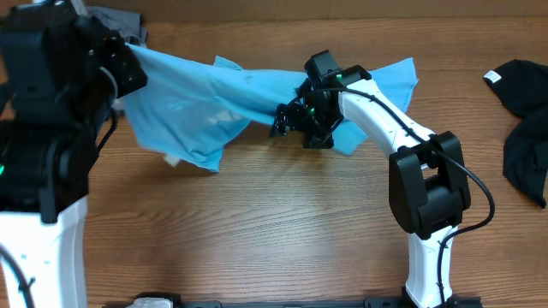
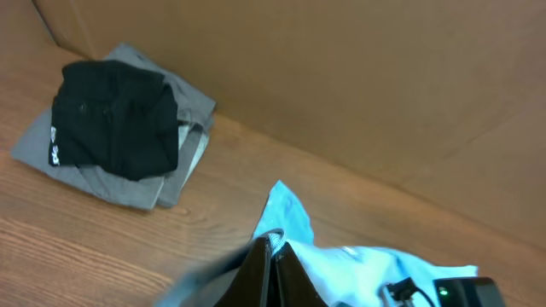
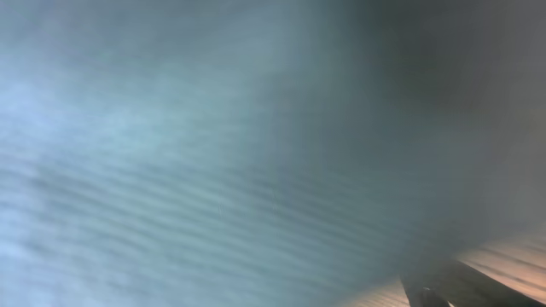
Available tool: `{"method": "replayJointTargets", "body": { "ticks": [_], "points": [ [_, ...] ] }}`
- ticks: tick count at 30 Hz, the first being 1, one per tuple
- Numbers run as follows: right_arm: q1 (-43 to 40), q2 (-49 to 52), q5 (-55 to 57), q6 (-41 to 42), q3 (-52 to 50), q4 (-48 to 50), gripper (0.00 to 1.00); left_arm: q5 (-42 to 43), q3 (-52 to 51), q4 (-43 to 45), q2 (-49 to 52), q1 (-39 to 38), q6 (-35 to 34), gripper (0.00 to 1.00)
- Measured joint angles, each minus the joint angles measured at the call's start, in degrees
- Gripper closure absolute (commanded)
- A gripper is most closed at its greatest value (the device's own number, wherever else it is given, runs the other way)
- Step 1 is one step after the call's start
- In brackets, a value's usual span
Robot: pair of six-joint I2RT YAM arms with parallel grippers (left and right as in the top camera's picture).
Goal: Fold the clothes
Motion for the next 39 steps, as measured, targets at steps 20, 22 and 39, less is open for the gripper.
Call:
{"method": "replayJointTargets", "body": {
  "ticks": [20, 22, 39],
  "points": [
    [7.08, 0.00, -0.79, -0.61, -0.02, 6.71, 0.00, -1.25, 0.04, -0.22, 1.86, 0.02, 1.33, 0.96],
    [9.18, 0.00, -0.42, -1.01, -0.02, 7.45, 0.00, -1.86, 0.04, -0.26, 2.47, 0.02, 1.49, 0.96],
    [20.63, 0.00, 26.03, -9.57, -0.04, 15.26, 0.00, -1.68, 0.04, -1.73, 4.37, 0.00, 1.51, 0.96]
  ]
}}
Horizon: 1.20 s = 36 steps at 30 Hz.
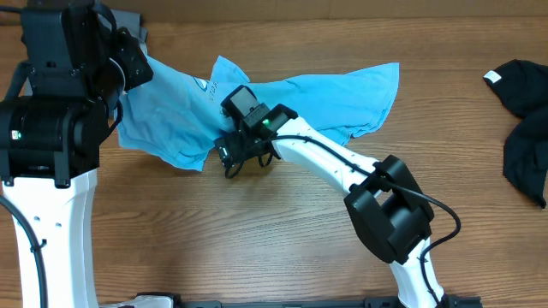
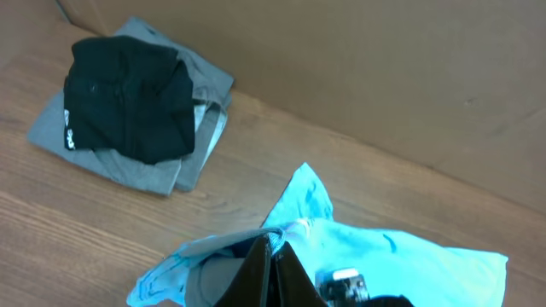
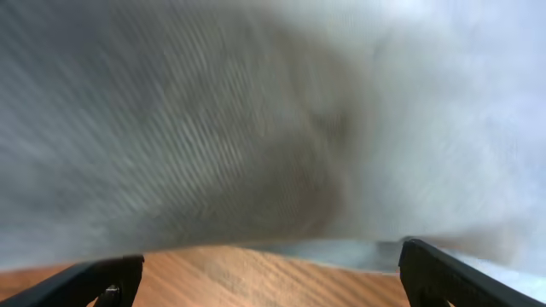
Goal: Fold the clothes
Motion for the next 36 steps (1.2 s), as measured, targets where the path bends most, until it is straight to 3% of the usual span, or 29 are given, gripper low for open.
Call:
{"method": "replayJointTargets", "body": {
  "ticks": [17, 25, 36],
  "points": [
    [-0.04, 0.00, 2.12, -0.44, 0.00, 1.64, 0.10, 3.91, 0.39, -0.42, -5.81, 0.02, 0.00, 0.96],
    [-0.04, 0.00, 2.10, -0.46, 0.00, 1.62, 0.25, 7.30, 1.64, -0.50, -5.79, 0.02, 0.02, 0.96],
    [-0.04, 0.00, 1.42, -0.33, 0.00, -1.57, 0.28, 6.82, 2.97, -2.08, -5.73, 0.00, 0.02, 0.96]
  ]
}}
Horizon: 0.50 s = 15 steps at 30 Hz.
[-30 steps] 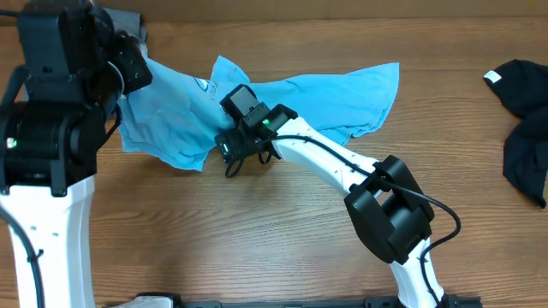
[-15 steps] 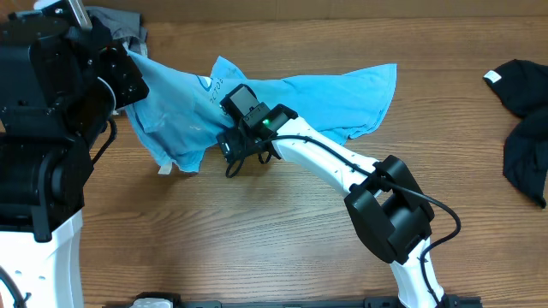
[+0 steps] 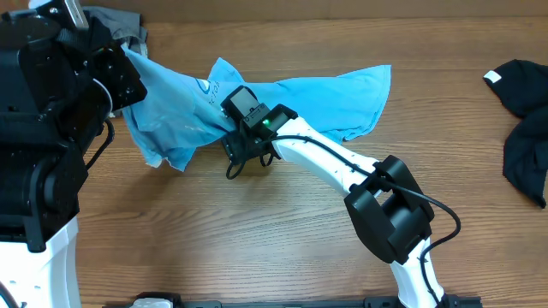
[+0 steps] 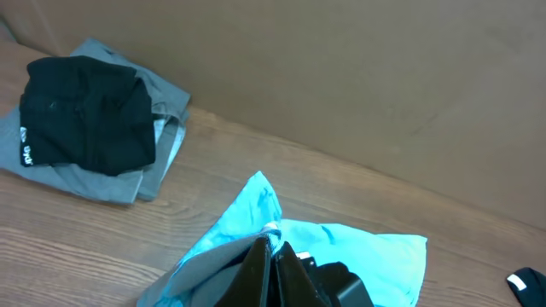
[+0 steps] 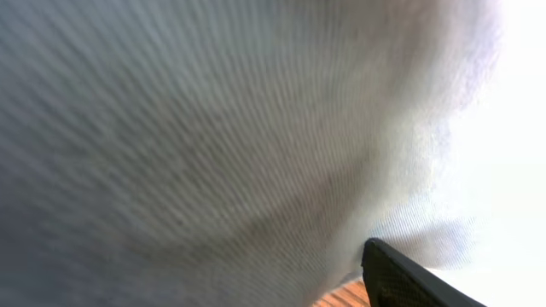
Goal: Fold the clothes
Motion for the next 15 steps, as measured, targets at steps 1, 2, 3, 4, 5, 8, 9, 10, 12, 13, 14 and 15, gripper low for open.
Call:
{"method": "replayJointTargets", "body": {
  "ticks": [1, 2, 3, 4, 5, 8, 9, 10, 12, 13, 14, 15],
  "points": [
    [0.00, 0.00, 0.13, 0.00, 0.00, -0.35, 0.28, -0.13, 0.04, -0.24, 0.07, 0.02, 0.00, 0.96],
    [0.00, 0.00, 0.33, 0.20, 0.00, -0.83, 0.28, -0.28, 0.09, -0.46, 0.24, 0.02, 0.00, 0.96],
    [0.00, 0.00, 0.52, 0.46, 0.02, -1.42, 0.27, -0.50, 0.11, -0.59, 0.46, 0.02, 0.00, 0.96],
    [0.00, 0.00, 0.59, 0.92, 0.24, -2.36, 0.27, -0.63, 0.11, -0.61, 0.70, 0.02, 0.00, 0.96],
    [0.00, 0.00, 0.74, 1.36, 0.46, -3.28, 0.27, -0.72, 0.11, -0.63, 1.01, 0.02, 0.00, 0.96],
    [0.00, -0.39, 0.55, 2.51, 1.31, -5.84, 0.27, -0.90, 0.11, -0.70, 1.92, 0.02, 0.00, 0.96],
    [0.00, -0.66, 0.09, 2.80, 1.46, -6.56, 0.27, -0.92, 0.11, -0.66, 2.14, 0.02, 0.00, 0.96],
    [0.00, -0.92, -0.70, 2.99, 1.51, -6.88, 0.27, -0.96, 0.11, -0.59, 2.32, 0.02, 0.00, 0.96],
    [0.00, -1.36, -2.56, 3.32, 1.51, -6.51, 0.27, -1.11, 0.11, -0.52, 2.45, 0.02, 0.00, 0.96],
    [0.02, -1.40, -3.19, 3.39, 1.49, -5.81, 0.27, -1.11, 0.11, -0.50, 2.45, 0.02, 0.00, 0.96],
    [0.02, -1.42, -4.00, 3.48, 1.29, -4.50, 0.27, -1.14, 0.11, -0.50, 2.45, 0.02, -0.02, 0.96],
    [0.02, -1.42, -4.26, 3.58, 1.03, -3.54, 0.27, -1.11, 0.11, -0.50, 2.45, 0.02, -0.02, 0.96]
  ]
}}
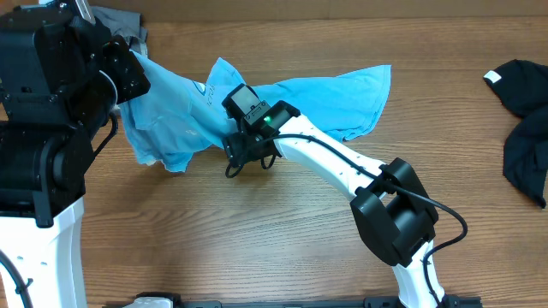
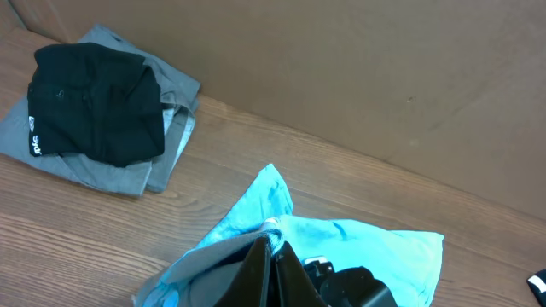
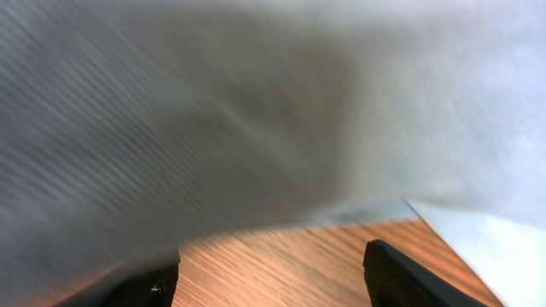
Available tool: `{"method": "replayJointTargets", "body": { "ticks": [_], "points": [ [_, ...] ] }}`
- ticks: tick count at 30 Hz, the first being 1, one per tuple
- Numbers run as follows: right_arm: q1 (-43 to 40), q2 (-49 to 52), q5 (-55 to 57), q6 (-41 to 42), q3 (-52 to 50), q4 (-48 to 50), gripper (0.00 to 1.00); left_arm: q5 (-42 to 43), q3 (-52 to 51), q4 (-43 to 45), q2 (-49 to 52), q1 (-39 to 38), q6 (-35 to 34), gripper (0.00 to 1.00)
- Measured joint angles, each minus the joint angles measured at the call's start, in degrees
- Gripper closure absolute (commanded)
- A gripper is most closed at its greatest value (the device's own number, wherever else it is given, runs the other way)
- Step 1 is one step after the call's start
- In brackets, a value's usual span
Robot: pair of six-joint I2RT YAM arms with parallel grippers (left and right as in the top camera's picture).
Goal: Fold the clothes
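Observation:
A light blue shirt (image 1: 300,90) lies spread across the back of the table, its left end lifted. My left gripper (image 1: 128,73) is shut on that lifted edge; the left wrist view shows the gripper (image 2: 271,256) pinching a blue fold (image 2: 273,223). My right gripper (image 1: 241,158) sits low at the shirt's hanging front edge, just left of centre. In the right wrist view the gripper (image 3: 277,281) has its fingers (image 3: 409,273) wide apart and open, with bare wood between them and blurred cloth (image 3: 256,102) filling the view above.
A folded black garment on a folded grey one (image 2: 94,111) lies at the back left corner, partly seen overhead (image 1: 120,17). A crumpled black garment (image 1: 524,111) lies at the right edge. A brown wall (image 2: 341,68) runs behind the table.
Both arms stayed almost where they were. The right wrist view, then nearly covered by cloth, now shows both open fingers and wood below the shirt's edge.
At first my left gripper held the shirt's left end up while the right gripper was at the shirt's middle, cloth stretched between them. Later the right gripper stood further left at the hanging front edge, open, with the shirt's right half on the table. It remains there.

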Motion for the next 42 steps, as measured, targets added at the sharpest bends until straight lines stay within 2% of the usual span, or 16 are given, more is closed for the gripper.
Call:
{"method": "replayJointTargets", "body": {
  "ticks": [11, 27, 29, 33, 37, 42],
  "points": [
    [0.04, 0.00, -3.61, 0.44, -4.20, 6.32, 0.27, 0.96, 0.00, 0.22, 0.00, 0.00, 0.00, 0.96],
    [0.07, 0.04, -3.30, -0.55, -4.81, 9.77, 0.27, 5.92, 0.39, 0.76, -0.04, 0.00, 0.00, 0.96],
    [0.04, 0.26, -2.60, -0.70, -4.81, 10.03, 0.30, 6.29, 0.61, 0.83, -0.17, 0.00, 0.00, 0.96],
    [0.04, 0.63, -0.46, -0.68, -4.81, 10.23, 0.44, 6.78, 0.87, 0.83, -0.70, 0.00, 0.00, 0.96],
    [0.04, 0.76, 0.94, -0.70, -4.81, 10.58, 0.50, 6.97, 1.18, 0.83, -1.25, 0.00, 0.00, 0.96],
    [0.04, 0.81, 2.34, -0.63, -4.81, 10.58, 0.51, 7.37, 1.18, 0.81, -1.57, 0.00, 0.00, 0.96]
  ]
}}
